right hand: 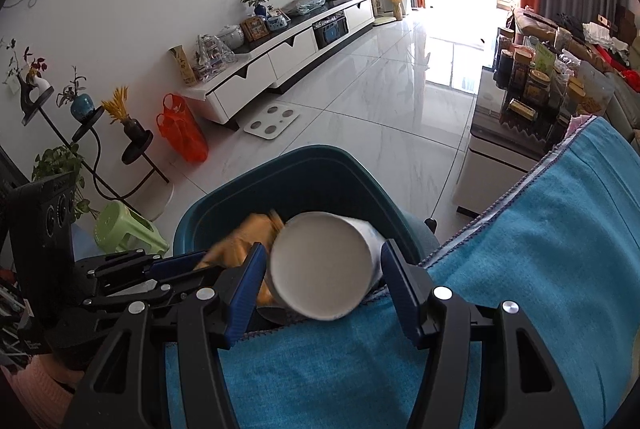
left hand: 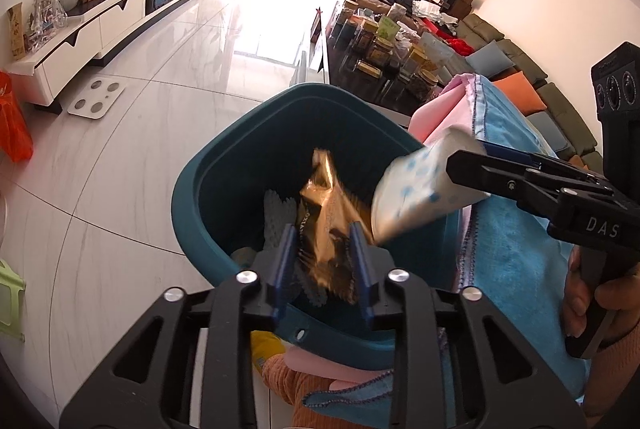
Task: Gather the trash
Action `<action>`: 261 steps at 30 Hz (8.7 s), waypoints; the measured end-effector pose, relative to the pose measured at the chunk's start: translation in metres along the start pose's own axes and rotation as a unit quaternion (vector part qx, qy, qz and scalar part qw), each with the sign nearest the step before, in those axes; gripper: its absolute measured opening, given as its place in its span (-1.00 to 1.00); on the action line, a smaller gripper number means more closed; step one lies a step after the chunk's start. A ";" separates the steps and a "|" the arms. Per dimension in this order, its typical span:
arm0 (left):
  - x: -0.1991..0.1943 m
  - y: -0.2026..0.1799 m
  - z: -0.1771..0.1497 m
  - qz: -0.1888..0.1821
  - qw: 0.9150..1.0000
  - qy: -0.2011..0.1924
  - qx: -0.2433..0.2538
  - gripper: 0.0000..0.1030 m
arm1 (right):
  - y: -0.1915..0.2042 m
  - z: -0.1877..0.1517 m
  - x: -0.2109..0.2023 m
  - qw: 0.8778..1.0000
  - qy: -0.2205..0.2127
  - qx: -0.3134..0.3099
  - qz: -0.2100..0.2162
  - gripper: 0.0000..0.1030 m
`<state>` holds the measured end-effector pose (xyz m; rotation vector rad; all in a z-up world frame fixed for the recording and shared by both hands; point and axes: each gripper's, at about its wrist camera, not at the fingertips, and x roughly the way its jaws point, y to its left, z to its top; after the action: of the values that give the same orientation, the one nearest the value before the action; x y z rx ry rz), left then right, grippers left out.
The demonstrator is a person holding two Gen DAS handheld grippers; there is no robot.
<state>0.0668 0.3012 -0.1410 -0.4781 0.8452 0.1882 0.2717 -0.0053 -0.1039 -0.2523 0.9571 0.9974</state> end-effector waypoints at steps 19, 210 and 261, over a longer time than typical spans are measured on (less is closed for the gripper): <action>-0.054 -0.042 -0.005 0.013 0.994 -0.078 0.074 -0.09 | -0.019 -0.021 -0.043 0.999 -0.041 0.030 0.018 0.12; -0.113 -0.087 -0.005 -0.062 0.985 -0.070 0.143 -0.82 | -0.046 -0.064 -0.136 0.981 -0.162 0.072 0.084 -0.85; -0.089 -0.052 0.005 -0.013 0.993 -0.070 0.095 -0.82 | -0.021 -0.018 -0.084 0.982 -0.134 0.054 0.123 -0.86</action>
<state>0.0297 0.2599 -0.0536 -0.2933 0.7102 0.1137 0.2618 -0.0773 -0.0542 0.0930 0.8038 1.1687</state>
